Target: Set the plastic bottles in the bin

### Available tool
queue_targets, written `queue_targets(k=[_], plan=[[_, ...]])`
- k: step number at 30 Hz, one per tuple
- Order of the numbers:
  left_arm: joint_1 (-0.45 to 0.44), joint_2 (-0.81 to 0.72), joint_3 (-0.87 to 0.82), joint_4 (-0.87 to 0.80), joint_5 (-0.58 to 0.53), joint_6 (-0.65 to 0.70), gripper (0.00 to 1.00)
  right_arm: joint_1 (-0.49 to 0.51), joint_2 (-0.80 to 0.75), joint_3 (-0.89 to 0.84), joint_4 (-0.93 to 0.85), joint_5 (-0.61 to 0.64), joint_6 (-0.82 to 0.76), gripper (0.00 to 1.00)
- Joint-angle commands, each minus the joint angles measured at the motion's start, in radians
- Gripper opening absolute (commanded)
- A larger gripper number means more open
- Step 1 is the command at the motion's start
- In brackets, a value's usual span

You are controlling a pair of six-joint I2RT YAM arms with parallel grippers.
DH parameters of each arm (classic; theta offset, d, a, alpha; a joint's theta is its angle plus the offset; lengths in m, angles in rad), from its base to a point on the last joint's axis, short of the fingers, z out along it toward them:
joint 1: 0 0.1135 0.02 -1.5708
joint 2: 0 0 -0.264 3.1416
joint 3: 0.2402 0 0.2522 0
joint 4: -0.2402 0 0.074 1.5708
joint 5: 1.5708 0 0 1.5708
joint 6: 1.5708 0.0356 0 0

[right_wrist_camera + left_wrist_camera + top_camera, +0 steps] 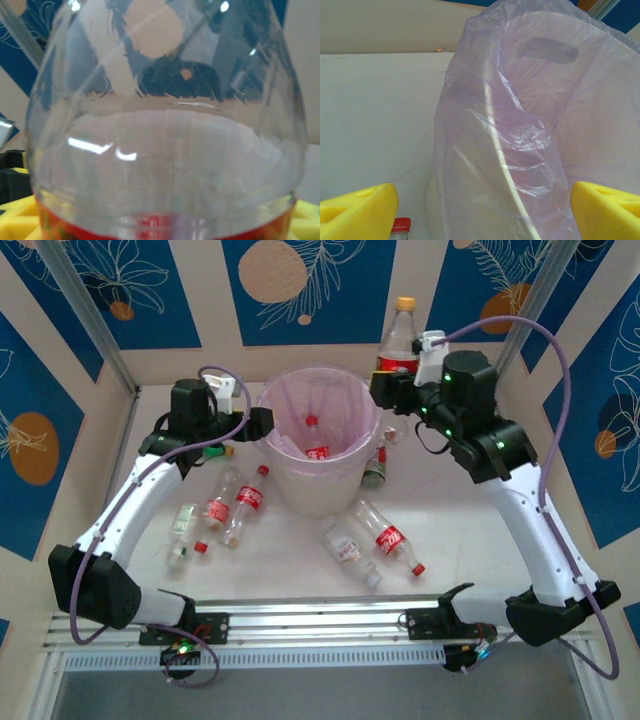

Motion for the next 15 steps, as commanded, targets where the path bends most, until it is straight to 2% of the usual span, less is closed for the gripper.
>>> queue_targets(k=[1,10,15], plan=[[-0.006,0.032,-0.039,-0.097,0.004,0.015,0.88,0.046,0.05,0.061,0.028,0.018,-0.057,0.65],[-0.005,0.021,-0.039,-0.097,0.005,0.015,0.88,0.147,0.224,0.152,-0.011,-0.006,-0.106,0.65],[-0.007,0.02,-0.039,-0.096,0.004,0.015,0.88,0.172,0.309,0.152,0.0,-0.047,-0.235,0.65]])
